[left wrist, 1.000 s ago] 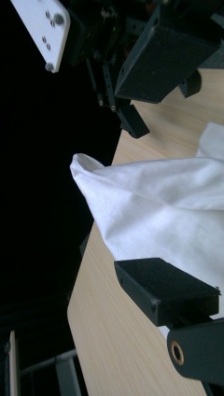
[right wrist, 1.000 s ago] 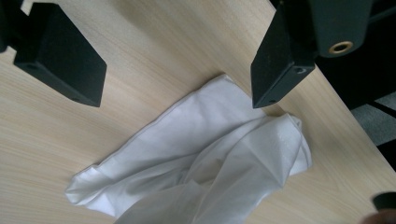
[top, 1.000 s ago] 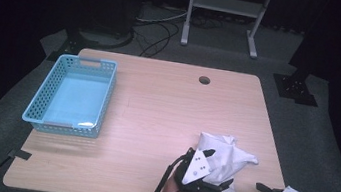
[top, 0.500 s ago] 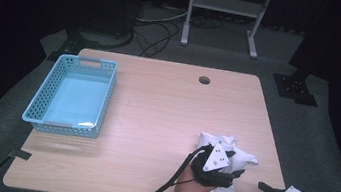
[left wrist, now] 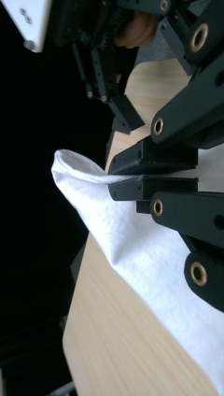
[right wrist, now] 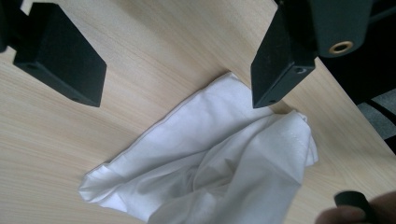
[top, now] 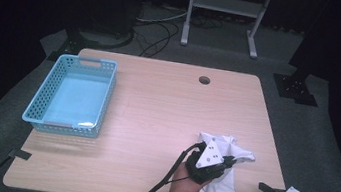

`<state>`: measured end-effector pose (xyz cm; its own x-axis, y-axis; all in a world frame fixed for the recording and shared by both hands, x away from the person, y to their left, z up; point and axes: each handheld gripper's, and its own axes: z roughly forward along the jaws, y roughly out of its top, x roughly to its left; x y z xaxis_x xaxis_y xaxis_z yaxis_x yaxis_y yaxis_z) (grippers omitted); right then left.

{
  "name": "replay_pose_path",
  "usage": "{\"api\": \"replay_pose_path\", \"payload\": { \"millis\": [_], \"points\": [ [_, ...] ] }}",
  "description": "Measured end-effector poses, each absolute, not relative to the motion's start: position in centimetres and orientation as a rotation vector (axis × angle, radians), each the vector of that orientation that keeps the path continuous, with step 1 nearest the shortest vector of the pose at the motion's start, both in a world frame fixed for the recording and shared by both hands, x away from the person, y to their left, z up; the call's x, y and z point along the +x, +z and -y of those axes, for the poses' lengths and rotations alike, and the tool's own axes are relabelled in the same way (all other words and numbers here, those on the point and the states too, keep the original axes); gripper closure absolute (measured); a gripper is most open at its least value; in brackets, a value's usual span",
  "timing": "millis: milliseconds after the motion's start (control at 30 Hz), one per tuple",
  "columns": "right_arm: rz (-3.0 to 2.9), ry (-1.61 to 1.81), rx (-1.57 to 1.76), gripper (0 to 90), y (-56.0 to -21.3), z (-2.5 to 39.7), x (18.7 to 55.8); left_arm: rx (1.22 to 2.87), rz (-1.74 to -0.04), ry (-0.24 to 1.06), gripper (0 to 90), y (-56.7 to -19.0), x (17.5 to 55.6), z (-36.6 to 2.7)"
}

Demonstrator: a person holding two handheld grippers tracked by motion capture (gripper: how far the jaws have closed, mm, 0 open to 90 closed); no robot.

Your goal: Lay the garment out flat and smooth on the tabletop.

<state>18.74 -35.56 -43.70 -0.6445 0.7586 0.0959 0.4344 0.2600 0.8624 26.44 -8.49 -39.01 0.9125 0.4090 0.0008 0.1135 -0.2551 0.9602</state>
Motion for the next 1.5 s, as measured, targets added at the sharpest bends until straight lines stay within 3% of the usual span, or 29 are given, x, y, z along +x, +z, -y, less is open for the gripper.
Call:
{"api": "replay_pose_path", "payload": {
  "millis": [333,833,1200,1500],
  "points": [
    [-2.216,1.299,1.042,17.6,-42.6,34.5,19.2,1.725,-0.488,0.336,86.0,-36.2,25.4,3.3],
    [-2.255,1.262,0.919,17.5,-40.5,31.0,20.6,1.625,-0.673,0.442,86.0,-34.9,23.3,-5.5],
    [-2.296,1.262,0.854,17.1,-40.2,28.2,21.5,1.610,-0.885,0.478,85.6,-36.9,22.0,-11.6],
    [-2.321,1.260,0.833,17.1,-40.3,26.8,21.9,1.597,-1.126,0.460,79.9,-39.9,23.5,-14.6]
  ]
}}
